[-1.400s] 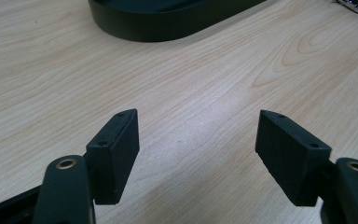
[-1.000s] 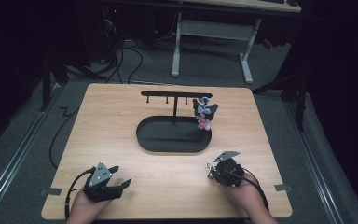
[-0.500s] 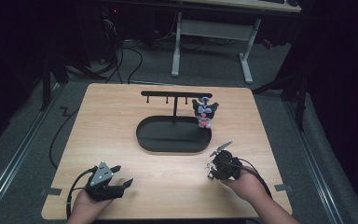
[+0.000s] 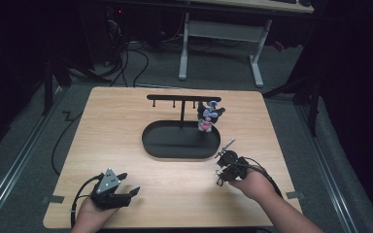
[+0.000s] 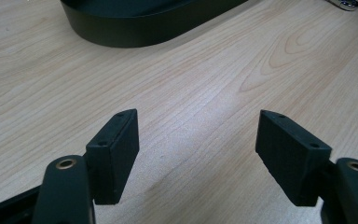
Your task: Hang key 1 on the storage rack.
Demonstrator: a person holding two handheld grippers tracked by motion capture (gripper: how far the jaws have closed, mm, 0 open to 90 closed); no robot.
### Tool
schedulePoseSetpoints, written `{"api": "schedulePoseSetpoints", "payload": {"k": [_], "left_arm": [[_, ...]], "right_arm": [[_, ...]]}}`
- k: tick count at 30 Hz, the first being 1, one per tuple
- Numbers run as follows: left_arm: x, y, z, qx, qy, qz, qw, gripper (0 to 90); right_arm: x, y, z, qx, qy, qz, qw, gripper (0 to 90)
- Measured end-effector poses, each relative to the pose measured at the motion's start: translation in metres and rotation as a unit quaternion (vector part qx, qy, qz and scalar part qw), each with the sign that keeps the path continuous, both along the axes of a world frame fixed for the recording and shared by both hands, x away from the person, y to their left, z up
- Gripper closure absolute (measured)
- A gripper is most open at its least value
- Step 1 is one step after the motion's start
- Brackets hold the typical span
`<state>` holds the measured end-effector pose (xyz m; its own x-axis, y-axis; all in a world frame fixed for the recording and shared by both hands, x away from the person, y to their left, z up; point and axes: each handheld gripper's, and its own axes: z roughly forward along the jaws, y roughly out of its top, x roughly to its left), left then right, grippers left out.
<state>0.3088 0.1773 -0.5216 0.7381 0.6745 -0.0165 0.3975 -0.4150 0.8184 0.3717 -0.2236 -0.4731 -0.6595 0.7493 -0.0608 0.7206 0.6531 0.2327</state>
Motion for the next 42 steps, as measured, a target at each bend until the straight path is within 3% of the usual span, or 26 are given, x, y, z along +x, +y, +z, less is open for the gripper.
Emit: {"api": "schedulePoseSetpoints", "payload": {"k": [6, 11, 20, 26, 42], "left_arm": [[0.001, 0.000, 0.000, 0.002, 0.001, -0.002, 1.0000, 30.9], [0.001, 0.000, 0.000, -0.001, 0.001, -0.001, 1.0000, 30.9], [0.001, 0.001, 0.000, 0.000, 0.001, 0.000, 1.0000, 30.9], [0.001, 0.000, 0.000, 0.001, 0.001, -0.001, 1.0000, 30.9], [0.003, 0.000, 0.000, -0.002, -0.004, -0.002, 1.0000, 30.9]], "right_arm": [[0.003, 0.000, -0.002, 0.004, 0.008, 0.003, 1.0000, 83.5], [0.005, 0.000, -0.006, 0.014, 0.019, -0.006, 0.9997, 85.3], [0.003, -0.002, -0.007, 0.021, 0.015, 0.005, 0.9996, 89.0], [0.001, -0.008, 0.002, 0.036, 0.022, 0.002, 0.9991, 89.1], [-0.005, -0.018, 0.042, 0.064, 0.014, 0.007, 0.9978, 89.1]]}}
